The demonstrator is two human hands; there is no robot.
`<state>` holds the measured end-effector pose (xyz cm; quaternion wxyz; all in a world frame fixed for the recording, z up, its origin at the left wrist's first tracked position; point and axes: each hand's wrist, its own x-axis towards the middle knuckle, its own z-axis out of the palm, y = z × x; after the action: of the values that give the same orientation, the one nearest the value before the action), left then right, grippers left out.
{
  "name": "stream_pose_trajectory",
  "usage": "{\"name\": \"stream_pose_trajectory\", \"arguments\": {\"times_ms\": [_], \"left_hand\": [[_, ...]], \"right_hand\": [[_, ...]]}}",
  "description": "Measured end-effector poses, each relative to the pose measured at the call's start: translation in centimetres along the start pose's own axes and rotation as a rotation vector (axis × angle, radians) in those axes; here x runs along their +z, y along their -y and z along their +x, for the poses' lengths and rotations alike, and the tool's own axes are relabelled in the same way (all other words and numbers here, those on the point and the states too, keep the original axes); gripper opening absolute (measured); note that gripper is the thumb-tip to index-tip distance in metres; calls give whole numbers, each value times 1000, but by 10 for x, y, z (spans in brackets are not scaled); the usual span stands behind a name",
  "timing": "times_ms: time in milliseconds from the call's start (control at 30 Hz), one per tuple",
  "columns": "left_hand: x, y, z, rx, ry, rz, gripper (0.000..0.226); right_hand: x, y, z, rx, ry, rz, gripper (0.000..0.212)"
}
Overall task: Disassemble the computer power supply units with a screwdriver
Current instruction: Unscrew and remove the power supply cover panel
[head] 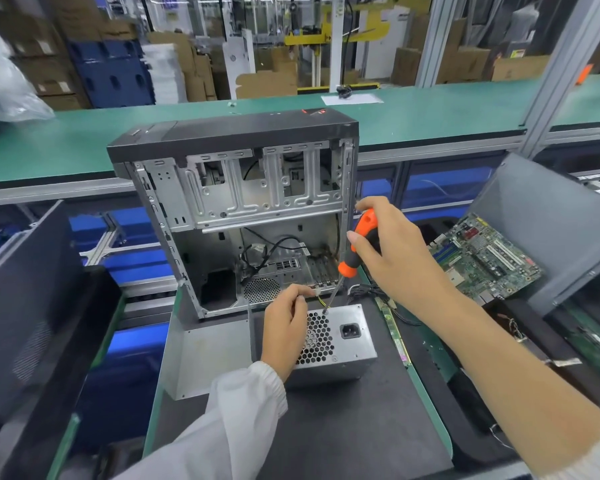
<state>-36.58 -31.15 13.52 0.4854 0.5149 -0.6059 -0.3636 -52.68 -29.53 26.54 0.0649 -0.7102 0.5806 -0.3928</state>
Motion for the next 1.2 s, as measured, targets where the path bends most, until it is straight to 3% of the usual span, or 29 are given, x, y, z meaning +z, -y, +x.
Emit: {"name": "stream_pose_trajectory", "arguments": {"times_ms": [733, 933, 1033, 1200], "left_hand": [[0, 2, -2, -5, 68, 43, 33], [-1, 3, 0, 26, 81, 51, 37], [-1, 4, 1, 33, 84, 52, 39], [1, 5, 8, -6, 97, 76, 34]], "right_hand": [[-3, 2, -6, 5, -37, -12, 25], [-3, 26, 1, -98, 20, -162, 40], [0, 34, 7, -163, 12, -255, 35], [7, 25, 17, 8, 58, 18, 32]]}}
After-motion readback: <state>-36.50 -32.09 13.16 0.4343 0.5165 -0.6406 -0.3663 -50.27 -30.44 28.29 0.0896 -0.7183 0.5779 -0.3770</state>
